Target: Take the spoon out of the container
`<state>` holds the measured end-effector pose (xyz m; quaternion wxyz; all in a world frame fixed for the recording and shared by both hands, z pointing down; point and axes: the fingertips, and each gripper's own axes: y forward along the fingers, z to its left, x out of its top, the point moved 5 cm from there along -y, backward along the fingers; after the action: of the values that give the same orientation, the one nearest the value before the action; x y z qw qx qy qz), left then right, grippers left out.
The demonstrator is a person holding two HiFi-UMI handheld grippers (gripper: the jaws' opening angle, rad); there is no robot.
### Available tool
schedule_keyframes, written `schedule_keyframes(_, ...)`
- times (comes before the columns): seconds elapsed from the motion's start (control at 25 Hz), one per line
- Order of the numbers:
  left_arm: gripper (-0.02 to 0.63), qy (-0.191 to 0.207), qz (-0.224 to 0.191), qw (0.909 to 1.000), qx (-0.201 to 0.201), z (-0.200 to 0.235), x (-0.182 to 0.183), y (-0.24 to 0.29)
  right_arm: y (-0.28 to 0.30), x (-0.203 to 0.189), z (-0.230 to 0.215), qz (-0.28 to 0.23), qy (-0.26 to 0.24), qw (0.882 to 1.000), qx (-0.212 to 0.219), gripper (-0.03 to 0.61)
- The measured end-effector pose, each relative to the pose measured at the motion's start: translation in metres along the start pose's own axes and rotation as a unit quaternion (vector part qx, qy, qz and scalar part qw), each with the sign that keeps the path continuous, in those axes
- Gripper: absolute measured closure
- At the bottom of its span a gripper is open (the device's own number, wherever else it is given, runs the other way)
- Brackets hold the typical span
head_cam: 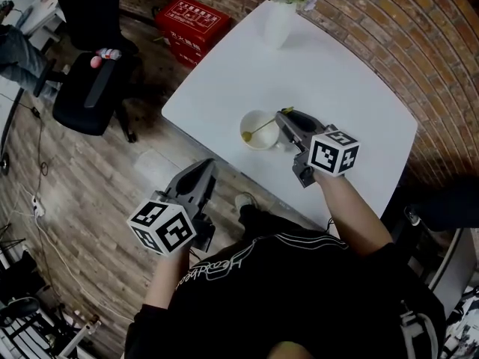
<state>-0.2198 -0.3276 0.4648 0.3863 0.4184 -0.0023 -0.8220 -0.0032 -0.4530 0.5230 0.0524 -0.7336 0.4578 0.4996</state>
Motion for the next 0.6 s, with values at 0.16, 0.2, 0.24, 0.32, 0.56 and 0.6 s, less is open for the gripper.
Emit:
schedule_keyframes(0.16, 0.609, -0.008, -0.001, 0.9999, 0.006, 0.003, -0.003, -0.002, 0.0, 0.0, 0.001, 0.0, -0.002, 1.0, -0.002, 0.561)
schedule_keyframes(0.2, 0.609, -0.009, 0.0, 0.9999, 0.007, 0.003, -0.004, -0.002, 0.001, 0.0, 0.001, -0.001, -0.002, 1.0, -0.003, 0.565)
schedule_keyframes(0.24, 0.609, -0.009, 0.0, 0.9999, 0.007, 0.002, -0.005, -0.003, 0.0, 0.0, 0.001, -0.001, -0.002, 1.0, -0.002, 0.566)
schedule_keyframes(0.32, 0.609, -0.007, 0.0, 0.9999, 0.008, 0.0, -0.005, -0.004, 0.0, 0.0, 0.001, -0.003, 0.001, 1.0, -0.001, 0.569)
schedule_keyframes(0.56, 0.609, -0.009, -0.007, 0.9997, 0.022, -0.001, -0.006, -0.015, -0.003, 0.002, 0.008, -0.016, 0.009, 1.0, 0.004, 0.575)
schedule_keyframes(0.6, 0.609, -0.008, -0.009, 0.9997, 0.024, -0.002, -0.006, -0.018, -0.004, 0.003, 0.01, -0.019, 0.008, 1.0, 0.005, 0.577)
